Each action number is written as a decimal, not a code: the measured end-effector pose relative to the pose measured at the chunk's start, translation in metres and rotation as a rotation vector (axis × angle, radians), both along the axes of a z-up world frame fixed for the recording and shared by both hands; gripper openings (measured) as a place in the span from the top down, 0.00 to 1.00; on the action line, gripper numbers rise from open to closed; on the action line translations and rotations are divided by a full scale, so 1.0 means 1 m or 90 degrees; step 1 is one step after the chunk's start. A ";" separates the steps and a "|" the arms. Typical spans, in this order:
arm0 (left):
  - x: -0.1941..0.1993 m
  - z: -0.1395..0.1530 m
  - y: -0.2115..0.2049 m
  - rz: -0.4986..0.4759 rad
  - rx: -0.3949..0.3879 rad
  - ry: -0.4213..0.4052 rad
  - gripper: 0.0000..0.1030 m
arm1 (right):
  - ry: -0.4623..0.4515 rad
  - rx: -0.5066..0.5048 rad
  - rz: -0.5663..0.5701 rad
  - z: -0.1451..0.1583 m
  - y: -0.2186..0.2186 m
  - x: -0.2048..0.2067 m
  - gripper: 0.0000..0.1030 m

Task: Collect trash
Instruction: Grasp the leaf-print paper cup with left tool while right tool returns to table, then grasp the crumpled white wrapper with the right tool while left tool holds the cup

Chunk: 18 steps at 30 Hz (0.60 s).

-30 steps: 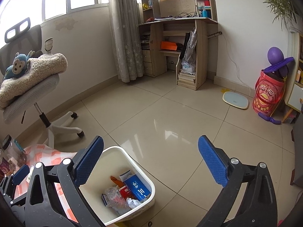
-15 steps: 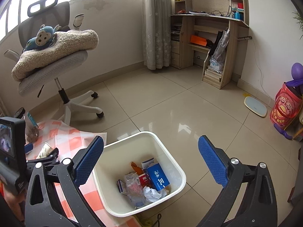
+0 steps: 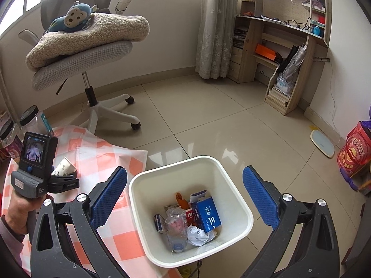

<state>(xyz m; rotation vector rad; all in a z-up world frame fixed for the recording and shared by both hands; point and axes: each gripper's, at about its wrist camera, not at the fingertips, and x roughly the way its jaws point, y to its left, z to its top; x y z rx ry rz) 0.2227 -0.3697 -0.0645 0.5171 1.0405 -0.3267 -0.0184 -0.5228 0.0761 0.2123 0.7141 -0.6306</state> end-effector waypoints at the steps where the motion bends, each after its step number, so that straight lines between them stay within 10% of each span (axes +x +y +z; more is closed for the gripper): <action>1: 0.000 0.001 0.005 0.000 -0.008 -0.003 0.42 | 0.004 0.000 0.007 -0.001 0.004 0.004 0.07; 8: -0.013 0.038 0.084 0.070 -0.123 0.002 0.55 | 0.030 0.015 0.112 -0.018 0.053 0.048 0.07; 18: -0.054 0.124 0.265 0.211 -0.170 -0.106 0.55 | 0.047 -0.002 0.474 -0.053 0.216 0.185 0.07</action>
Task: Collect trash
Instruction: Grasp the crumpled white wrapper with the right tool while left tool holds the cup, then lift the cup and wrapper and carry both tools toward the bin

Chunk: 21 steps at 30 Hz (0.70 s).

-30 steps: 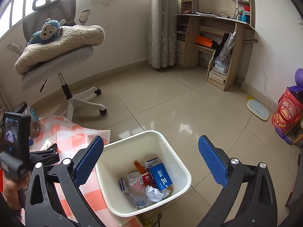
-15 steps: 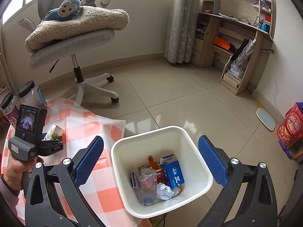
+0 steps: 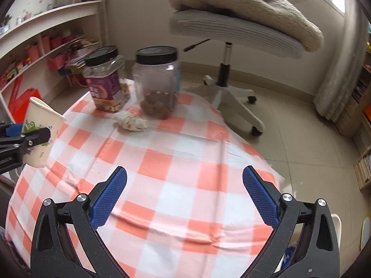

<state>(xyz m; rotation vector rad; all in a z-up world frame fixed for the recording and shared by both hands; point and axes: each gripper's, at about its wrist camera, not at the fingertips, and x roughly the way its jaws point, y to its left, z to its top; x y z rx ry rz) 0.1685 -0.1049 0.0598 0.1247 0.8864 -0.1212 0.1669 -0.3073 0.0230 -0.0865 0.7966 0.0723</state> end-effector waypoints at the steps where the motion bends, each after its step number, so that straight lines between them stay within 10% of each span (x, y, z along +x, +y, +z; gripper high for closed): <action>1: -0.002 0.004 0.014 0.010 0.009 -0.017 0.55 | -0.003 -0.007 0.035 -0.005 0.021 0.014 0.07; 8: 0.015 -0.007 0.083 0.078 -0.002 -0.006 0.54 | 0.020 -0.066 0.138 -0.049 0.117 0.104 0.17; 21: 0.030 -0.018 0.101 0.107 -0.015 0.006 0.54 | 0.096 -0.042 0.085 -0.088 0.123 0.162 0.59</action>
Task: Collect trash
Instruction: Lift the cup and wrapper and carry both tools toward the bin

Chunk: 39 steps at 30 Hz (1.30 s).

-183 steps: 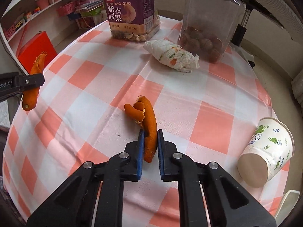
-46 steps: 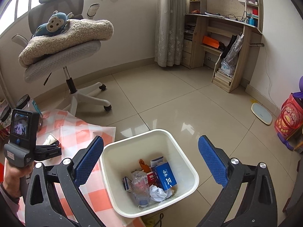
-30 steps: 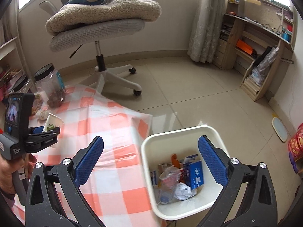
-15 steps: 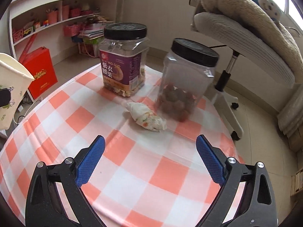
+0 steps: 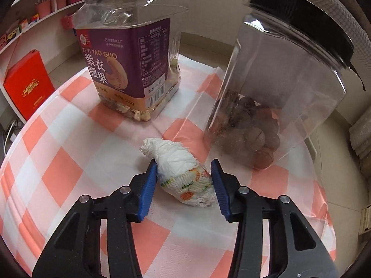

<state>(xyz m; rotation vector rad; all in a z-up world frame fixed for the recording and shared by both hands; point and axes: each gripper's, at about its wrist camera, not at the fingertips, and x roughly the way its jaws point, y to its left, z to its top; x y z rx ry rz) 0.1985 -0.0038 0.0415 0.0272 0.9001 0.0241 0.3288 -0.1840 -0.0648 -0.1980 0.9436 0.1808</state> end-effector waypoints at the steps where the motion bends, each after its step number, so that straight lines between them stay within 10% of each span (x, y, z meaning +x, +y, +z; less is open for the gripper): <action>1: 0.000 0.001 0.001 0.002 -0.001 -0.003 0.54 | 0.000 0.010 -0.009 0.003 -0.003 -0.004 0.59; 25: -0.107 0.065 -0.032 -0.013 -0.067 -0.077 0.54 | -0.117 0.137 -0.127 0.146 -0.058 -0.252 0.60; 39: -0.154 0.068 -0.099 -0.059 -0.077 -0.108 0.54 | -0.167 0.114 -0.178 0.151 -0.118 -0.323 0.60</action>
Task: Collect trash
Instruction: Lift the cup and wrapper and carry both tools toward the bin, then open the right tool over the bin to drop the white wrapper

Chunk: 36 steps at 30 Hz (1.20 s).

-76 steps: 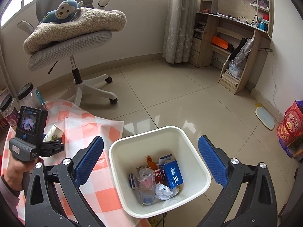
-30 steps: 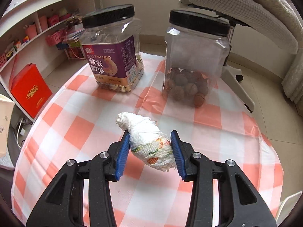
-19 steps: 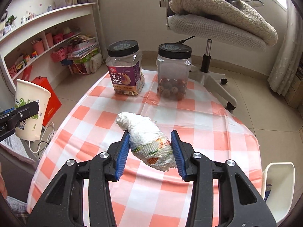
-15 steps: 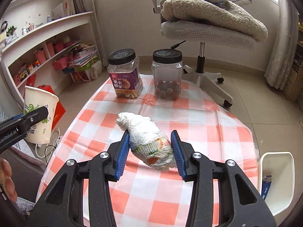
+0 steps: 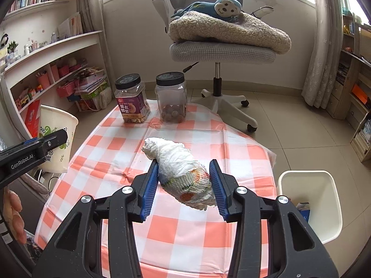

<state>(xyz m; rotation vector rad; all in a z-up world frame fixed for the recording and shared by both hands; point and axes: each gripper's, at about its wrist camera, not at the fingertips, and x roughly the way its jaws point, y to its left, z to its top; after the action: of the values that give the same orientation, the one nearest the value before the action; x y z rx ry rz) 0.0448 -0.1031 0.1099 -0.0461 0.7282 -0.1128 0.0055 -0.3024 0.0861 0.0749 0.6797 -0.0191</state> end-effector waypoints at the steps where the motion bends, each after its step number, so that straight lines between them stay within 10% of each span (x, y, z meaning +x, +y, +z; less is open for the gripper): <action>1: 0.000 0.000 -0.006 -0.004 0.001 0.000 0.54 | 0.002 -0.003 -0.005 -0.003 -0.005 -0.002 0.60; 36: -0.024 -0.019 -0.207 -0.214 0.029 -0.002 0.53 | 0.040 -0.023 -0.330 -0.020 -0.225 -0.040 0.54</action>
<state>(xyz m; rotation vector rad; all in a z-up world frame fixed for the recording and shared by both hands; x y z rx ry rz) 0.0210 -0.3104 0.0913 0.1200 0.7297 -0.4167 -0.0346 -0.5271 0.0656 0.2154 0.7078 -0.5337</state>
